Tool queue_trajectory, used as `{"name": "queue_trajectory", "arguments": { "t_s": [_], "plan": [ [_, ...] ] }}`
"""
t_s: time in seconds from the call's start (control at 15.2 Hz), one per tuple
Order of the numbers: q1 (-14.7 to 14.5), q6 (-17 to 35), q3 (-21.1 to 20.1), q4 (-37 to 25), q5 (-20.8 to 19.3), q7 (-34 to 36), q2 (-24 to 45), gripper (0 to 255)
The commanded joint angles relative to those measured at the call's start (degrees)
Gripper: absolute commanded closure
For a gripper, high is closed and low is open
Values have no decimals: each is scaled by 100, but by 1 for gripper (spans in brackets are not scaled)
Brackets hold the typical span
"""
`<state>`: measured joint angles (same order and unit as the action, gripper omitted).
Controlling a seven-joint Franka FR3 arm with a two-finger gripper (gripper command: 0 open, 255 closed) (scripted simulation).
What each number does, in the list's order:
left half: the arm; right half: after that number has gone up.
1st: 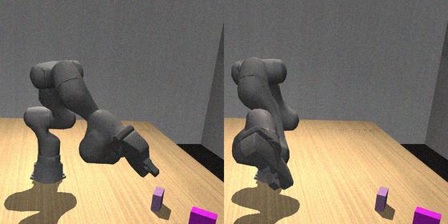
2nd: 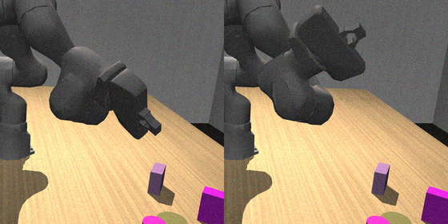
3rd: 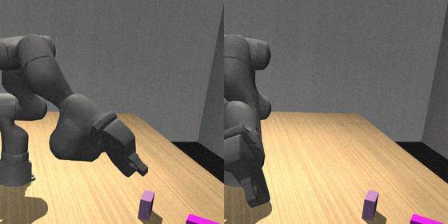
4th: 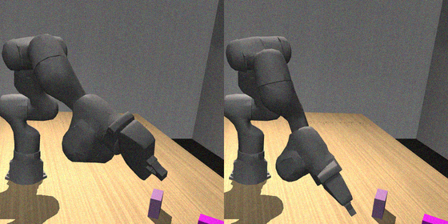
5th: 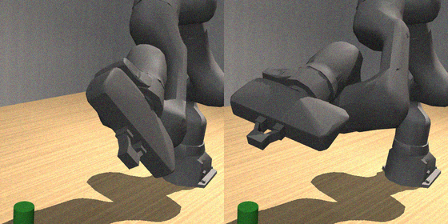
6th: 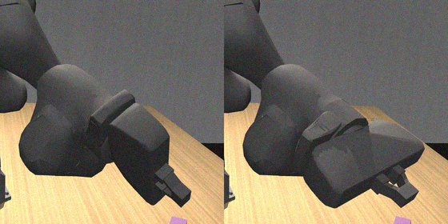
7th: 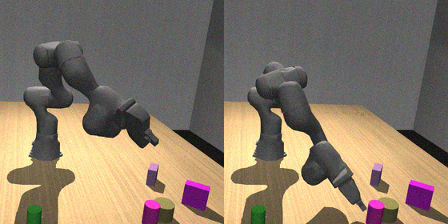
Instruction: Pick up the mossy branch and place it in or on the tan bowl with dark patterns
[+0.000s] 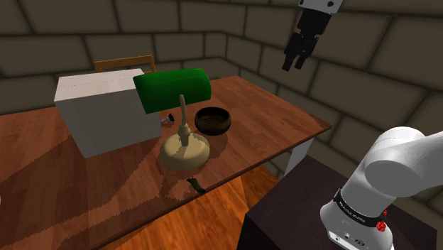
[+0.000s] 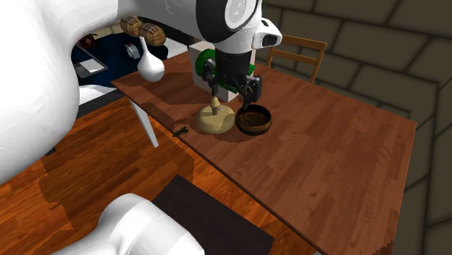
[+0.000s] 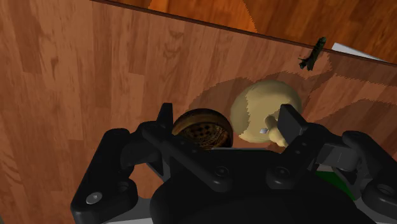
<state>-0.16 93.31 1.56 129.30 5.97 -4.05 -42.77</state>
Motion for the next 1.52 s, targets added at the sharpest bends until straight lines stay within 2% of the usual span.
{"name": "queue_trajectory", "arguments": {
  "t_s": [0.0, 0.73, 1.12, 1.45],
  "plan": [
    [0, 0, 0, 0, 0, 0, 0, 0],
    [-265, 1394, -1309, 975, 446, 1333, 500, 0],
    [-363, 2210, -2055, 1133, 578, 2103, 1223, 0],
    [-362, 2886, -2683, 1054, 490, 2829, 2060, 0]
  ]
}}
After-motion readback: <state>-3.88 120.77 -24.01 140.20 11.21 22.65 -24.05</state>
